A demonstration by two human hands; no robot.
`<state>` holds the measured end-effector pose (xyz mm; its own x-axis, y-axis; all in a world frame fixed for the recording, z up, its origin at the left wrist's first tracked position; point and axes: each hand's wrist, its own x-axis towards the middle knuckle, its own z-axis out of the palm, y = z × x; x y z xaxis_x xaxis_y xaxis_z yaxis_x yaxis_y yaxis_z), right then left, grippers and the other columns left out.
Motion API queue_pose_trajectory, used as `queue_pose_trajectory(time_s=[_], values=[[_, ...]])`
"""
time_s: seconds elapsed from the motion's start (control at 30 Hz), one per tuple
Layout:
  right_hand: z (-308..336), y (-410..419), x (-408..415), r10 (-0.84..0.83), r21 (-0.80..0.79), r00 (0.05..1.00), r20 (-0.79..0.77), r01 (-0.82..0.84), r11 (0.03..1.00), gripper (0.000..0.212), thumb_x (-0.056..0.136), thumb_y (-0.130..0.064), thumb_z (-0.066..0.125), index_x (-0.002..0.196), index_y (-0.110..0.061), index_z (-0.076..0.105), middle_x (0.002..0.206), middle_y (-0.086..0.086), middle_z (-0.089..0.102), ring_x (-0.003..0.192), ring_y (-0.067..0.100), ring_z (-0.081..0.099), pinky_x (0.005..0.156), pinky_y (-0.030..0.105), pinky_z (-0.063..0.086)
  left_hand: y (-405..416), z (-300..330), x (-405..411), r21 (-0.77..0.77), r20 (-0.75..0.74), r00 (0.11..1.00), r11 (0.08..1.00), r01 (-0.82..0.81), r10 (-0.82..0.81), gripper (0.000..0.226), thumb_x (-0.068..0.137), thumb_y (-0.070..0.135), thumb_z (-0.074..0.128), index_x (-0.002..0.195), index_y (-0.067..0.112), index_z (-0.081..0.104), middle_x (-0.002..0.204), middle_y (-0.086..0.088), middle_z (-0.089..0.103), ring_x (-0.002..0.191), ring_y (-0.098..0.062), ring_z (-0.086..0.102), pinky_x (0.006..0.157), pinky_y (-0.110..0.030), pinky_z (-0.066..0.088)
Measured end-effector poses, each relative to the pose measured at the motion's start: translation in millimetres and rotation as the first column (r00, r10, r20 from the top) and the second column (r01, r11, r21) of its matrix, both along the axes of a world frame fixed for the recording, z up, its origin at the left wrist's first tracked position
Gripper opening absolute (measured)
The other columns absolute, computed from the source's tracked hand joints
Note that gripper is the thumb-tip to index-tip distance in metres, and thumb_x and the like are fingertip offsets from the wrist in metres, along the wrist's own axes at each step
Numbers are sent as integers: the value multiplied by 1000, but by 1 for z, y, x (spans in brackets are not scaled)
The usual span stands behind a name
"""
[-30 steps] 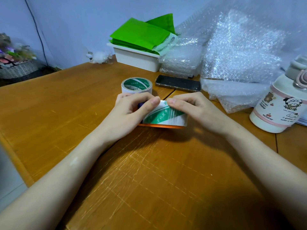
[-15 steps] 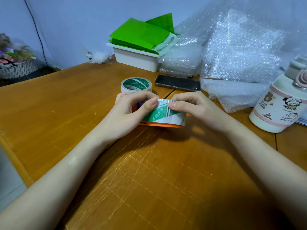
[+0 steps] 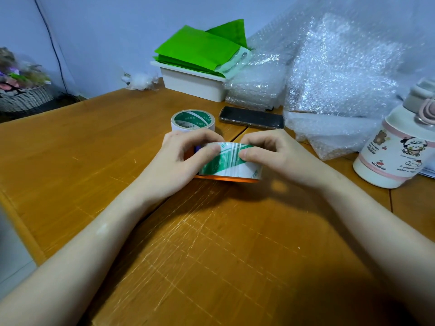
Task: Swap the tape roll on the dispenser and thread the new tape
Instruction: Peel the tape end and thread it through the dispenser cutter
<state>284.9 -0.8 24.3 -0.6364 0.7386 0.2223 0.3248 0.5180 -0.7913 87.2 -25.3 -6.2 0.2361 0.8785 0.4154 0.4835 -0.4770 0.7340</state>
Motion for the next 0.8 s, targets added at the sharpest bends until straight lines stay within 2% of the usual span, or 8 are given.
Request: queue_pose_trajectory(time_s=[0.13, 0.2, 0.27, 0.37, 0.5, 0.6, 0.7, 0.8], values=[[0, -1, -3, -58, 39, 998, 32, 57, 998, 22, 80, -35, 53, 68, -20, 65, 61, -10, 61, 60, 3, 52, 58, 26, 40, -2, -3, -1, 33, -88, 995, 999, -32, 35, 28, 81, 62, 45, 96, 44, 60, 94, 30, 58, 104, -16, 49, 83, -27, 35], [0, -2, -4, -80, 63, 995, 51, 77, 995, 25, 79, -37, 53, 69, -18, 66, 63, -7, 60, 61, 5, 52, 59, 32, 41, -6, -1, 1, 26, -99, 994, 999, -39, 42, 27, 76, 66, 46, 93, 48, 57, 97, 39, 54, 110, -1, 40, 86, -11, 31], [0, -2, -6, -91, 75, 994, 55, 87, 993, 29, 76, -46, 54, 66, -21, 66, 62, -7, 59, 60, 5, 51, 59, 32, 40, -8, 2, 3, 22, -106, 993, 998, -51, 53, 28, 72, 69, 47, 89, 50, 56, 99, 44, 52, 108, 9, 34, 80, 0, 26], [-1, -2, -6, -109, 86, 991, 73, 103, 991, 37, 74, -52, 52, 66, -18, 66, 63, 2, 59, 61, 8, 50, 58, 36, 39, -9, 3, 5, 45, -105, 993, 997, -56, 61, 30, 71, 71, 47, 87, 47, 59, 98, 43, 54, 105, 12, 35, 80, 0, 25], [1, -1, -5, -74, 43, 996, 48, 71, 997, 29, 79, -40, 52, 65, -18, 64, 63, -2, 56, 61, 5, 47, 58, 26, 37, -7, 2, 3, 29, -89, 995, 999, -41, 43, 28, 76, 69, 45, 88, 48, 60, 97, 39, 55, 107, 8, 38, 84, -4, 26], [2, -1, -3, -45, 31, 999, 28, 44, 999, 28, 81, -28, 49, 70, -6, 64, 64, -1, 54, 62, 5, 45, 57, 21, 35, -5, 4, 3, 40, -56, 998, 999, 5, -2, 25, 85, 56, 50, 95, 39, 64, 94, 22, 63, 100, -6, 51, 85, -16, 33], [3, 0, 0, -24, 9, 1000, 15, 24, 1000, 33, 79, -23, 46, 76, 6, 61, 69, 7, 53, 66, 12, 44, 61, 28, 33, -7, 7, 1, 10, 49, 994, 995, 98, -98, 17, 90, 33, 53, 99, 28, 66, 98, 14, 64, 94, -2, 58, 75, -11, 41], [3, 1, 2, -23, -28, 1000, -9, 23, 999, 34, 79, -23, 46, 78, 7, 62, 70, 4, 56, 69, 11, 46, 63, 29, 33, -6, 6, -1, -41, 132, 986, 993, 112, -106, 22, 92, 27, 46, 101, 25, 66, 101, 9, 65, 94, -7, 59, 75, -16, 45]])
